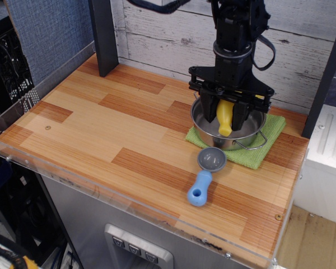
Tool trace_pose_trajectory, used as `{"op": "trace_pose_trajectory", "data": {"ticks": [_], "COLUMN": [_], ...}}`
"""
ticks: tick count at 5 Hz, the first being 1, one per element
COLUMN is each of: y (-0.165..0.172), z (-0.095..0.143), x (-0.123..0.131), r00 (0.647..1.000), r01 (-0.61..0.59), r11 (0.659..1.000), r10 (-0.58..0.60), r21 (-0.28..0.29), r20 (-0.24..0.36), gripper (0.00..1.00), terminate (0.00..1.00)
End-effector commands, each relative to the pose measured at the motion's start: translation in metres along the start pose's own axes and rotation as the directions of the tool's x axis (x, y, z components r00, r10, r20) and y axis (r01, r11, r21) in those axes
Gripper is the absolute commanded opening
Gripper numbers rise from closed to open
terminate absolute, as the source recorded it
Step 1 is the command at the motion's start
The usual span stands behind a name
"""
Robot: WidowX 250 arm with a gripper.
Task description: Move the banana and place it into the silver pot.
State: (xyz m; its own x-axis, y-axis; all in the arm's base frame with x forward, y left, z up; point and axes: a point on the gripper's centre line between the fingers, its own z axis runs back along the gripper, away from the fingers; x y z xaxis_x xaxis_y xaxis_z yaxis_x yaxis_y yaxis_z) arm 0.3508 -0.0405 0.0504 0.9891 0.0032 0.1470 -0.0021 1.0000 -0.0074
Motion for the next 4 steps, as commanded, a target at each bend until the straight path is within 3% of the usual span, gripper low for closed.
{"op": "trace_pose_trajectory", "data": {"ticks": [1,3,4], "y": [0.019,0.016,0.022], "z": [0.010,0.032,0.074], "x": [0.020,0.011,0.010], "r00": [0.999,0.999,0.997], "r01": [-0.022,-0.010,-0.020], "r11": [0.999,0.998,0.994], "r10": [0.023,0.012,0.028], "r21": [-0.034,-0.064,-0.109], "r20": [0.023,0.033,0.073], "gripper": [1.00,1.00,1.00], "terminate": [0.00,0.00,0.00]}}
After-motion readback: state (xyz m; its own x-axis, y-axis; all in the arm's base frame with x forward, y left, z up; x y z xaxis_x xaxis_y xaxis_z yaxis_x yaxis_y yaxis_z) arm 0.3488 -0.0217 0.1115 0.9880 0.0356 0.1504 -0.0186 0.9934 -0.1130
